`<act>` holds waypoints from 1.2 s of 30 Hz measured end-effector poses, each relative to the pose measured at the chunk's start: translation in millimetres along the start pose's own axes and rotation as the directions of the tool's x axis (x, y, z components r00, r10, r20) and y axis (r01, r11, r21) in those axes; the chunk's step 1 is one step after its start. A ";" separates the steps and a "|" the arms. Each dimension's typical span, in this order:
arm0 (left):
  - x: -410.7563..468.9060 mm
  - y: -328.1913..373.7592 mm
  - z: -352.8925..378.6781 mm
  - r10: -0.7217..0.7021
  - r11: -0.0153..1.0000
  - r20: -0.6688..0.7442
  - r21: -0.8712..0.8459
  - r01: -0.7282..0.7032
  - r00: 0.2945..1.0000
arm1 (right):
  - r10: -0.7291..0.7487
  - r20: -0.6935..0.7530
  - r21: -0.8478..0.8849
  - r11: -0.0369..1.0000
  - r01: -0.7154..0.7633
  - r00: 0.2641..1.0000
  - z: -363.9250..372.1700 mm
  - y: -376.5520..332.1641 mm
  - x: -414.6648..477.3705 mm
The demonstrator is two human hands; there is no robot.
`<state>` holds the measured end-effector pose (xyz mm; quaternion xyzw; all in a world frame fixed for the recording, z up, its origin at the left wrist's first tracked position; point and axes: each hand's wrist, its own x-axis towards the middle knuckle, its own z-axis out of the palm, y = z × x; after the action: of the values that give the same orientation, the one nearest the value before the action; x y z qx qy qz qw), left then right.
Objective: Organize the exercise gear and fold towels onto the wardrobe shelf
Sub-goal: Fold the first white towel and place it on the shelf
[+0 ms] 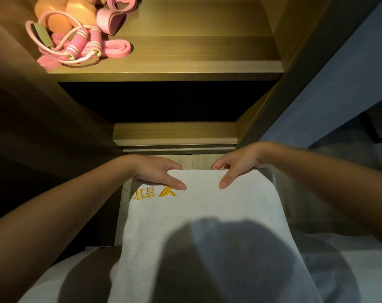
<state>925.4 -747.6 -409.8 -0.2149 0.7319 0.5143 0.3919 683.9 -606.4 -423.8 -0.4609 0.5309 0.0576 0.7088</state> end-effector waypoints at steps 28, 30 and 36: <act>-250.8 140.3 -2.3 0.611 0.574 -0.711 0.700 0.425 0.348 | -0.327 -0.767 -0.432 0.899 -0.067 0.552 66.6 -115.4 -280.7; -258.6 138.5 9.1 0.681 0.520 -0.683 0.706 0.481 0.266 | -0.386 -0.798 -0.486 0.866 -0.117 0.463 75.6 -111.9 -287.6; -236.2 109.3 63.7 0.760 0.369 -0.554 0.798 0.477 0.340 | -0.454 -0.811 -0.581 0.697 -0.420 0.368 121.5 -72.5 -258.9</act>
<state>1011.2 -668.4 -168.6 -0.1189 0.9721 -0.1656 -0.1160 699.1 -455.3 -170.9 -0.6507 0.7580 -0.0187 0.0405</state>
